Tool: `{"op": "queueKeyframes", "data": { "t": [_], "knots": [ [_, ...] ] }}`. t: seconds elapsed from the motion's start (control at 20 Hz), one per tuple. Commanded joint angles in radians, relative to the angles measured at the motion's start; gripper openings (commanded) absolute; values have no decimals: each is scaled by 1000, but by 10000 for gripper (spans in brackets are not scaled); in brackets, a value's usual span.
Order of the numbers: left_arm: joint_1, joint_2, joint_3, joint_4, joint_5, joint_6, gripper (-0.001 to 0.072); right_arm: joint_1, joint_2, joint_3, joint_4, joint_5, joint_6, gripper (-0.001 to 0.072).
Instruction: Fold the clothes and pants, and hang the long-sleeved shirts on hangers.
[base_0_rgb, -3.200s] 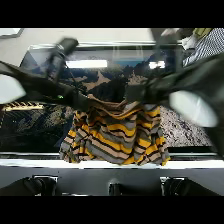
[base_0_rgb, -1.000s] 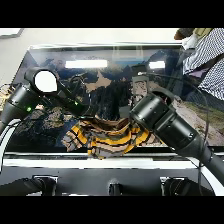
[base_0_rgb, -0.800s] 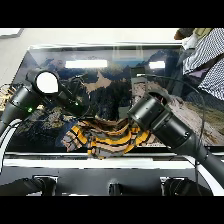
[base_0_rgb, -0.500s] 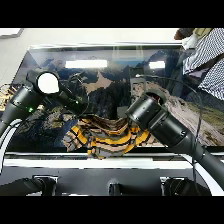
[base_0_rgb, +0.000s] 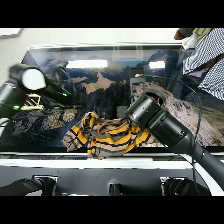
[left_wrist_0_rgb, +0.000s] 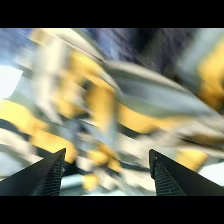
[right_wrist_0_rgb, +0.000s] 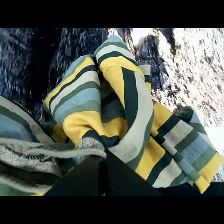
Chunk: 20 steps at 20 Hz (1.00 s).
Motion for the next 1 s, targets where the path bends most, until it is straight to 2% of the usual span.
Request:
{"op": "queueKeyframes", "data": {
  "t": [0.0, 0.15, 0.25, 0.5, 0.55, 0.7, 0.85, 0.95],
  "knots": [
    [155, 75, -1, 117, -2, 100, 610, 1, -1, 0, 0, -2, 1, 25],
    [383, 117, 0, 123, -16, 267, 609, 1, -1, 0, 1, -2, -6, 25],
    [524, 114, -1, 122, -19, 341, 609, 1, -1, 0, 0, 3, -19, 25],
    [721, 105, -2, 134, 10, 341, 604, 1, -1, 0, 1, 3, -19, 25],
    [741, 105, -11, 147, 16, 370, 604, 1, -1, 0, 1, 3, -19, 25],
    [879, 85, -95, 136, 32, 557, 604, 1, -1, 0, 1, 4, -19, 25],
    [1128, 73, -195, -76, 138, 735, 604, 1, -1, 0, 1, 4, -27, 25],
    [1291, 59, -227, -165, 219, 846, 604, 1, -1, 0, 1, 4, -26, 25]
  ]
}}
